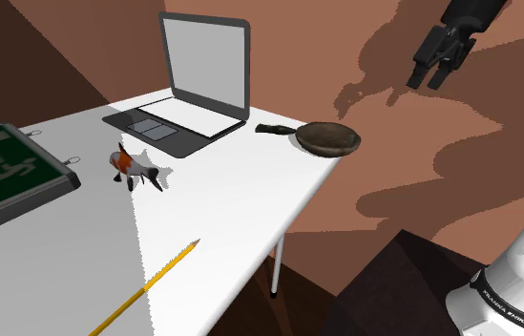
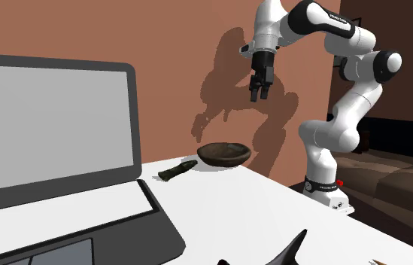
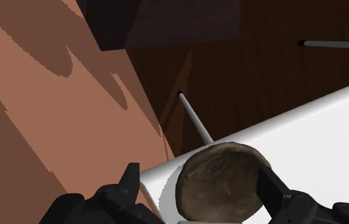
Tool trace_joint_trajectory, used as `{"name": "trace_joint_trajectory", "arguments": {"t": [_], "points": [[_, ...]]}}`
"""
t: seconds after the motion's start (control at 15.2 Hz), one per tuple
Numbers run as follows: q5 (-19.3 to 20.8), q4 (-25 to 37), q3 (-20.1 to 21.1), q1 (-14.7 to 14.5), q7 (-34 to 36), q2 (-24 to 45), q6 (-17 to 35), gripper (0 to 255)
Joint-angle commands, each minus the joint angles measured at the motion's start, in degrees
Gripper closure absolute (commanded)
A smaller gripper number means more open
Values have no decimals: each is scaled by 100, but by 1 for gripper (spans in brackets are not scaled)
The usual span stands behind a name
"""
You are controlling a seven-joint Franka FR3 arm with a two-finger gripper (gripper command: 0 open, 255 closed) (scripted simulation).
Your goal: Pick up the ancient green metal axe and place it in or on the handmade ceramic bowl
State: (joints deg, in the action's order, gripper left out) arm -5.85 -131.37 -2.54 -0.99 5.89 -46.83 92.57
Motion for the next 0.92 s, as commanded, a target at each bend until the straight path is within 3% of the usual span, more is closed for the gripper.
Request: {"name": "trace_joint_trajectory", "arguments": {"t": [0.0, 0.86], "points": [[0, 0, 0, 0, 0, 0, 0, 0], [-282, 1266, -318, -662, -1622, 2887, 1203, 0]]}}
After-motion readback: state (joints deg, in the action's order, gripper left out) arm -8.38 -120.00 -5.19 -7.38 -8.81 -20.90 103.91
